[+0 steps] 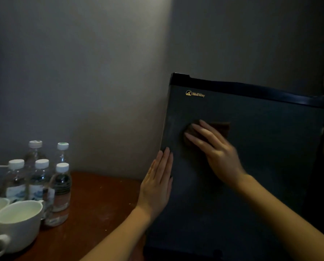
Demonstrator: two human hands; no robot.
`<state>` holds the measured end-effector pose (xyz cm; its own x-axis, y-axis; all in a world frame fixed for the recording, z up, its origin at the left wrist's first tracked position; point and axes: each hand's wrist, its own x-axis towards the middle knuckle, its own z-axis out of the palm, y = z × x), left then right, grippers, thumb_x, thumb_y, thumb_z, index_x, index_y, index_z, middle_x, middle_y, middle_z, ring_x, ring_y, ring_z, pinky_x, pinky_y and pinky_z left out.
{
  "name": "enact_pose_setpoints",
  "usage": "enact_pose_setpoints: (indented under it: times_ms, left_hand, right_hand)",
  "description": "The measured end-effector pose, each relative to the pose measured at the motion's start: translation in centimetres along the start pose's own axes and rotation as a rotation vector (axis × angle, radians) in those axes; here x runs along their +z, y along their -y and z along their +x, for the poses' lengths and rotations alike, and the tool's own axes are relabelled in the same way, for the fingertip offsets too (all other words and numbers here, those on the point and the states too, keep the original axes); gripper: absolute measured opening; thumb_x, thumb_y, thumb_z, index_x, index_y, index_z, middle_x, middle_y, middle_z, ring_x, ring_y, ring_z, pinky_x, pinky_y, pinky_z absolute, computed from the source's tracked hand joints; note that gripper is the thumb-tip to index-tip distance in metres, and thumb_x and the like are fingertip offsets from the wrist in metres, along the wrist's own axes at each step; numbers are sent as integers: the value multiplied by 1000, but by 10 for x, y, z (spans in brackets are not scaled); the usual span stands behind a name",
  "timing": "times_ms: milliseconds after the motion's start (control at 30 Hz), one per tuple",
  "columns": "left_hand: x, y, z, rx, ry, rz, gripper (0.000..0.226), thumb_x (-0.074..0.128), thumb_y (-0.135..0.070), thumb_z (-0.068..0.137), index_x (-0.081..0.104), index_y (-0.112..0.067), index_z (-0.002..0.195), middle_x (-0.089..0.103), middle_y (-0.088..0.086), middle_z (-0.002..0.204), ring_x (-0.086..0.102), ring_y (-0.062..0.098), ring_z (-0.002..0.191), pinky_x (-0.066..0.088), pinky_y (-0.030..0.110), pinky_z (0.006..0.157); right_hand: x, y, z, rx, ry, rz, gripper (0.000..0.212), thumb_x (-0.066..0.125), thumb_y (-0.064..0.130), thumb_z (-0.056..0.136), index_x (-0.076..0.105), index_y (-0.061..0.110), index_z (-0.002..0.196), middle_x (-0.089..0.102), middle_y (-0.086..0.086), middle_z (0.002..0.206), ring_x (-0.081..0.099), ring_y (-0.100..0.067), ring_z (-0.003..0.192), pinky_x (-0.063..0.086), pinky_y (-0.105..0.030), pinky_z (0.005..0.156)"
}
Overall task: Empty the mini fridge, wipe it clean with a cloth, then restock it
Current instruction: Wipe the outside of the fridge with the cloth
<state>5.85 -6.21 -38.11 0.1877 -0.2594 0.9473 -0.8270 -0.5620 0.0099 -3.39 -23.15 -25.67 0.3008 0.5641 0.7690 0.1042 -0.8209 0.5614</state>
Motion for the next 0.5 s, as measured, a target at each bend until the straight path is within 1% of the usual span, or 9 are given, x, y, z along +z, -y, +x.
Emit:
enact_pose_setpoints:
  times_ms: [33, 100, 200, 267, 333, 433, 467, 500]
  left_hand:
    - [1, 0, -1, 8, -13, -10, 64, 35, -21, 97, 9, -8, 153, 8, 7, 162, 10, 22, 149, 13, 29, 120]
    - [3, 0, -1, 10, -28, -22, 63, 35, -19, 97, 11, -7, 153, 8, 7, 161, 12, 23, 149, 13, 30, 120]
    - [2, 1, -2, 12, -11, 2, 65, 36, -19, 95, 10, -7, 153, 12, 9, 160, 10, 23, 149, 13, 31, 120]
    - [1, 0, -2, 14, -5, 66, 68, 35, -21, 93, 6, -7, 153, 14, 11, 159, 10, 23, 148, 13, 32, 120]
    - [-2, -2, -4, 8, -10, 90, 71, 36, -22, 93, 3, -7, 153, 16, 13, 157, 13, 23, 147, 13, 33, 119]
    - [-4, -2, -9, -3, 16, 122, 79, 48, -22, 91, 3, -5, 153, 20, 13, 155, 17, 21, 144, 13, 34, 120]
    - [-5, -3, -14, 7, 39, 131, 79, 50, -23, 90, 5, -6, 153, 20, 12, 155, 17, 20, 145, 13, 34, 120]
    - [-6, -4, -21, 23, 54, 137, 76, 49, -24, 92, 8, -6, 153, 20, 11, 156, 18, 20, 145, 13, 33, 120]
  right_hand:
    - [-6, -7, -2, 14, -3, 14, 48, 39, 7, 97, 44, 21, 142, 39, -8, 150, 28, -25, 144, 43, -48, 106]
    - [-10, -9, 12, 99, -67, 65, 44, 41, 7, 97, 49, 18, 139, 42, -9, 147, 31, -26, 143, 45, -49, 104]
    - [3, 12, 60, 261, -207, 130, 42, 42, 9, 97, 54, 15, 137, 45, -10, 147, 32, -26, 143, 43, -49, 105]
    - [15, 31, 81, 292, -228, 153, 43, 43, 7, 96, 53, 14, 137, 44, -8, 148, 30, -25, 144, 41, -45, 108]
    - [26, 47, 76, 197, -169, 159, 43, 41, 6, 97, 53, 14, 138, 42, -7, 150, 28, -23, 144, 37, -40, 112]
    - [27, 50, 24, -38, 32, 131, 47, 46, 4, 94, 48, 14, 141, 36, -8, 153, 23, -23, 146, 22, -37, 119]
    - [22, 42, 7, -74, 72, 111, 51, 49, 3, 92, 46, 14, 142, 34, -8, 154, 22, -24, 147, 23, -40, 119]
    - [15, 32, -4, -84, 87, 98, 53, 50, 1, 90, 45, 14, 142, 34, -9, 154, 23, -25, 146, 28, -44, 117]
